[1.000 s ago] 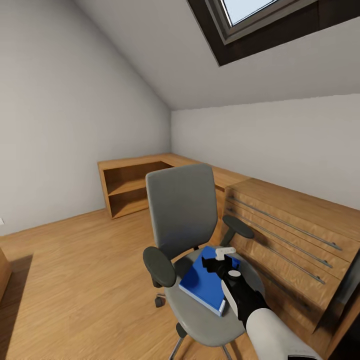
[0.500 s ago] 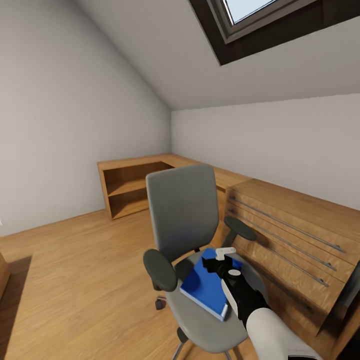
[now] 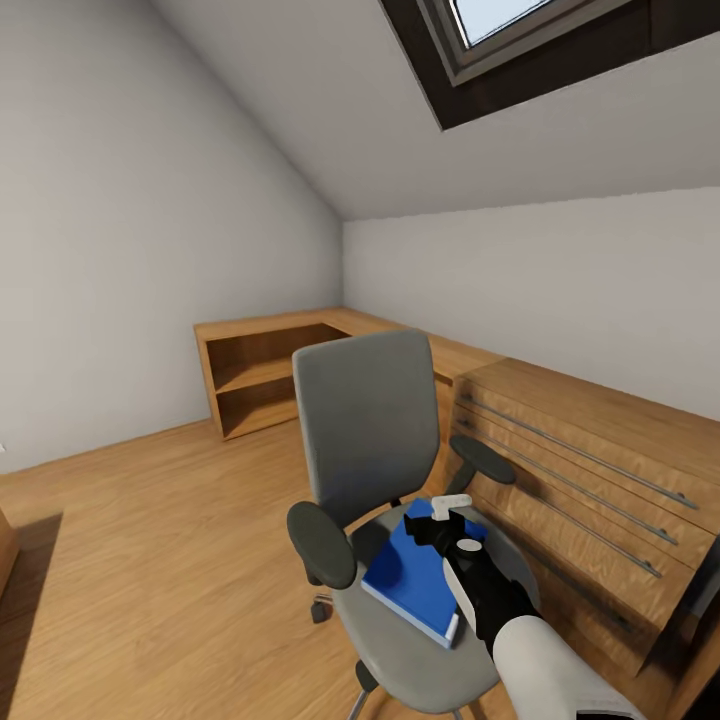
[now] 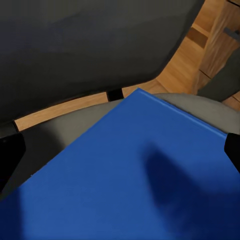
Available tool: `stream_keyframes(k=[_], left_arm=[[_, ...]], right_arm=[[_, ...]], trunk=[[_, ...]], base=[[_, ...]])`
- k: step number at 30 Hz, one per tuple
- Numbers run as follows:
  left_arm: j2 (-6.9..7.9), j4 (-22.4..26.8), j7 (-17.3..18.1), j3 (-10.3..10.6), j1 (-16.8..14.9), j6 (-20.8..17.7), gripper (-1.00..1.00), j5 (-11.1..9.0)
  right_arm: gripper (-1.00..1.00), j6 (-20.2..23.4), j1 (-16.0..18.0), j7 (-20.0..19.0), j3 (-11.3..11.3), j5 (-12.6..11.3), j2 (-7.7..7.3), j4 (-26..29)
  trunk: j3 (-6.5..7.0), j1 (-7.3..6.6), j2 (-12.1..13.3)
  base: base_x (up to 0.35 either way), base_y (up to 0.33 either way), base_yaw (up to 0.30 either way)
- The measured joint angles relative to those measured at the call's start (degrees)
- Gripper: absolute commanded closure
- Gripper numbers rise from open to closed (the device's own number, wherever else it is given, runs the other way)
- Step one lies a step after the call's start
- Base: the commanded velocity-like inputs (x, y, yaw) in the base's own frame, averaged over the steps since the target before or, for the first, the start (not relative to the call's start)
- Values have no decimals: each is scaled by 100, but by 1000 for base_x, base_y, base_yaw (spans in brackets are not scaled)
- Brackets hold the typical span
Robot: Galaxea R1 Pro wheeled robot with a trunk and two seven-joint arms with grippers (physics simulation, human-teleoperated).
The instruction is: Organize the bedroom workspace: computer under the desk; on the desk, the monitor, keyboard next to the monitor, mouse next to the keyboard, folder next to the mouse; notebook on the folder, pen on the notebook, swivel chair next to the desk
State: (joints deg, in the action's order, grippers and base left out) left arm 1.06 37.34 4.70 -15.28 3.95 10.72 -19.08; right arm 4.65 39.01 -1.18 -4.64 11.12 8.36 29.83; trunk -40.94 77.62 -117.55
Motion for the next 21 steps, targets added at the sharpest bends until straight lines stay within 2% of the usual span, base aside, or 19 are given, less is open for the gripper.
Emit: stream_keyframes(k=[8, 21], left_arm=[[0, 0, 0, 0, 0, 0, -100, -2], [0, 0, 0, 0, 0, 0, -100, -2]], right_arm=[[-100, -2, 0, -1, 7, 0, -1, -3], [-100, -13, 0, -1, 9, 5, -1, -5]], trunk=[[0, 0, 0], [0, 0, 0]], base=[[1, 10, 0], [0, 99, 0]])
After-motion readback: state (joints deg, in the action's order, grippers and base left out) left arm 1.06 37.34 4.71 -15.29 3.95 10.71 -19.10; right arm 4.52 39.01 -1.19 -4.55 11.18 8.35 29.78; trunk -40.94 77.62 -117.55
